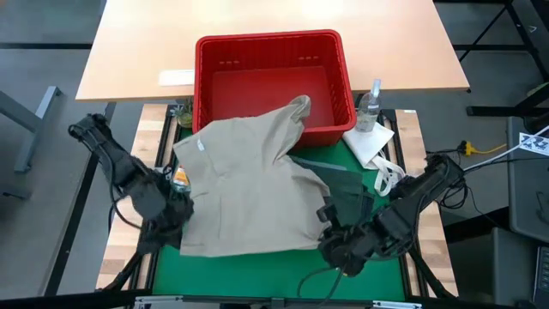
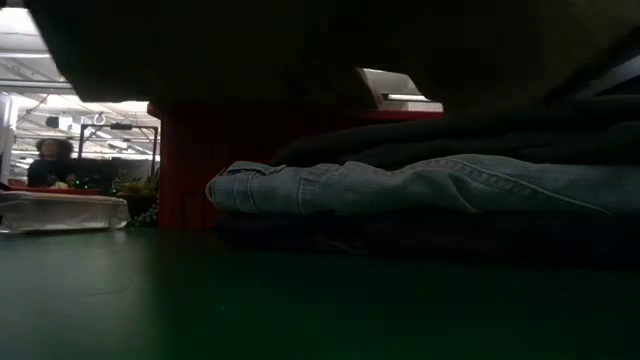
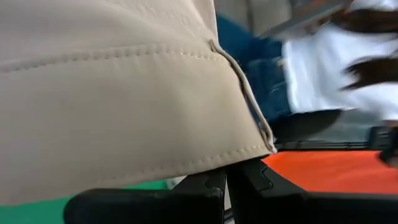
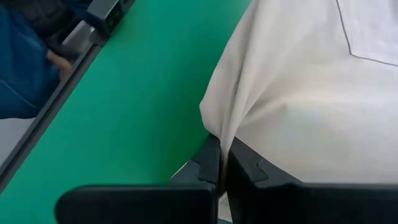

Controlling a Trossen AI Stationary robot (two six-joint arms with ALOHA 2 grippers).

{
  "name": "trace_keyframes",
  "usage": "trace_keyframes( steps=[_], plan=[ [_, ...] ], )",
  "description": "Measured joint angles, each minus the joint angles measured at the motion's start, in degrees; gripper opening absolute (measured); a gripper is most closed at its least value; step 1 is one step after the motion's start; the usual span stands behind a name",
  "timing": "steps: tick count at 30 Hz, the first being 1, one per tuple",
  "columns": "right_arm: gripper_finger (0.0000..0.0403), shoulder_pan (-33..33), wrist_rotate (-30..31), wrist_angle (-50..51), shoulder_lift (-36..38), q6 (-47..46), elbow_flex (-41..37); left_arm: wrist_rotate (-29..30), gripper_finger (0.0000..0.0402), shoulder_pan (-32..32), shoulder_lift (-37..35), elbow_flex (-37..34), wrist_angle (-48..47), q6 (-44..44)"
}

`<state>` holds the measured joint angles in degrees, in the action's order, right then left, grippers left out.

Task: Fold laundry
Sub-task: Fold the beige shorts

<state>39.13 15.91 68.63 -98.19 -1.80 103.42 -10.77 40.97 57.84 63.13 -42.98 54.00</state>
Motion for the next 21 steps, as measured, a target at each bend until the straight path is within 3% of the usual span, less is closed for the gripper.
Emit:
trace_keyframes(
  steps=[8, 21],
  plan=[
    [0.0012, 0.7, -5.3, -0.3, -6.3, -1.0, 0.0, 4.1, 0.0000, 6.3, 10.8, 0.0, -0.3, 4.5],
    [0.0012, 0.6, -8.6, -3.2, -11.5, -0.9, 0.0, 4.5, 0.0000, 12.5, 25.2, 0.0, 0.2, 12.0]
  ],
)
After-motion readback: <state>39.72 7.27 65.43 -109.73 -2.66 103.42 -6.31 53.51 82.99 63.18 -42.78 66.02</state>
